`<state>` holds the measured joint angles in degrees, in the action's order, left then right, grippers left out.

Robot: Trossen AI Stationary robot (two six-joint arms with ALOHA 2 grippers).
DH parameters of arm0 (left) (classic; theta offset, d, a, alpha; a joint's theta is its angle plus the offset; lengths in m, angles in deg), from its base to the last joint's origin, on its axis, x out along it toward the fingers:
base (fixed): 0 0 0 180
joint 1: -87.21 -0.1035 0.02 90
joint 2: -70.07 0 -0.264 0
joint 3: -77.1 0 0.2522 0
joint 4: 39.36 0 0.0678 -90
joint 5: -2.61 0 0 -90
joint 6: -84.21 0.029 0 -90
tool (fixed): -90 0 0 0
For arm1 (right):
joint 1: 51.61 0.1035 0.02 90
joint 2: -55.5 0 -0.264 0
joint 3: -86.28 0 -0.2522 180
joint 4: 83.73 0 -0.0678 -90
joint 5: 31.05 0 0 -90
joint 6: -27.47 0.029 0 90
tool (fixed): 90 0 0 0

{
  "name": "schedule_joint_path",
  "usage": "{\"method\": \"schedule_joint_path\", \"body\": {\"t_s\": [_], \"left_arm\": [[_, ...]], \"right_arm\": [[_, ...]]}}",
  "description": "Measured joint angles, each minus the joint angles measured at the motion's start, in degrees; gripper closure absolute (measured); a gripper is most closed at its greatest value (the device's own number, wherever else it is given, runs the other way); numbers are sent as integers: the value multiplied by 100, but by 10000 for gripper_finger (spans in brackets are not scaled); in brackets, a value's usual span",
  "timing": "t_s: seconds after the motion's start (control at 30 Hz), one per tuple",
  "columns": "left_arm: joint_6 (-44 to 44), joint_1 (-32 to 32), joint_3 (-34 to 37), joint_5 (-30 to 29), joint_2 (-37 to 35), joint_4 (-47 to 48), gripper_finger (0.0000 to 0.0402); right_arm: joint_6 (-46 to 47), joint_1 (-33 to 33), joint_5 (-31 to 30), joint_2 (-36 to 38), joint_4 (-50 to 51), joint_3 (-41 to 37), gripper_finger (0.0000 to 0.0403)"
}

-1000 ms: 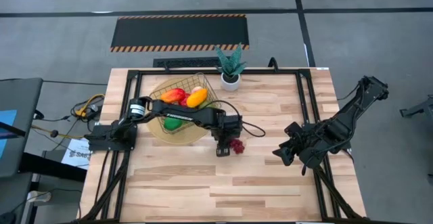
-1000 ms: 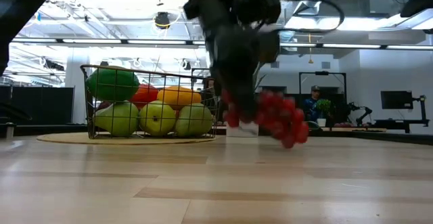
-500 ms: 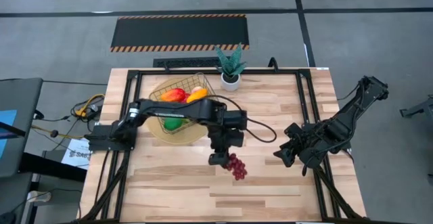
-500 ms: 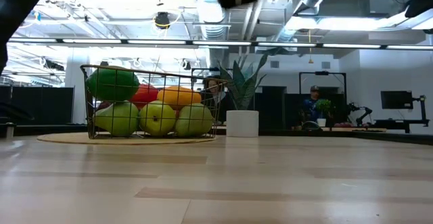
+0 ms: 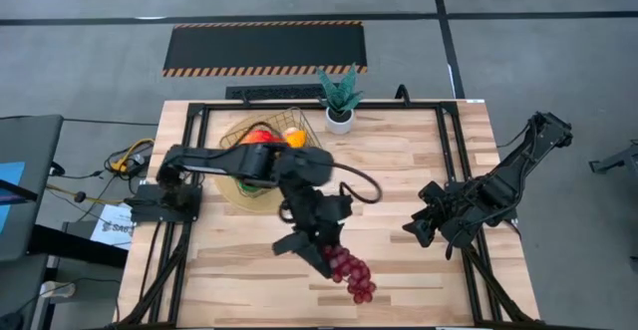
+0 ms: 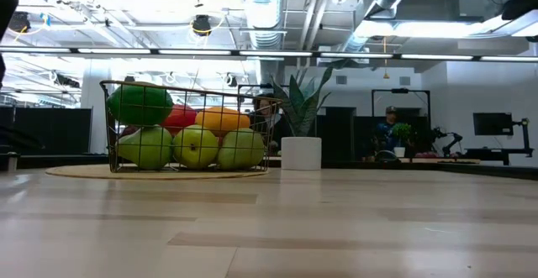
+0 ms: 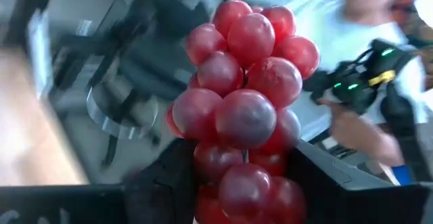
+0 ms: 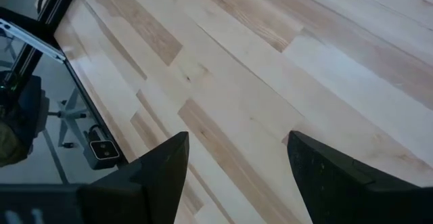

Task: Build produce basket
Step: Put the grapes into the wire basket

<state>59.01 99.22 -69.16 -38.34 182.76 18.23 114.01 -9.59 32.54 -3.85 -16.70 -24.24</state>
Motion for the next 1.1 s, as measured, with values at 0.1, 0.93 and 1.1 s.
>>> {"method": "schedule_joint_path", "body": {"t_s": [0.1,0.93,1.1], "left_arm": [[-352,148,2,10,-180,-995,237],[-1453,799,2,527,-385,-4659,237],[-1274,914,2,609,-387,-4428,237]], "right_arm": [[-1,0,-2,0,-15,0,129],[-6,0,-44,0,-23,0,129],[-6,0,-43,0,-23,0,129]]}}
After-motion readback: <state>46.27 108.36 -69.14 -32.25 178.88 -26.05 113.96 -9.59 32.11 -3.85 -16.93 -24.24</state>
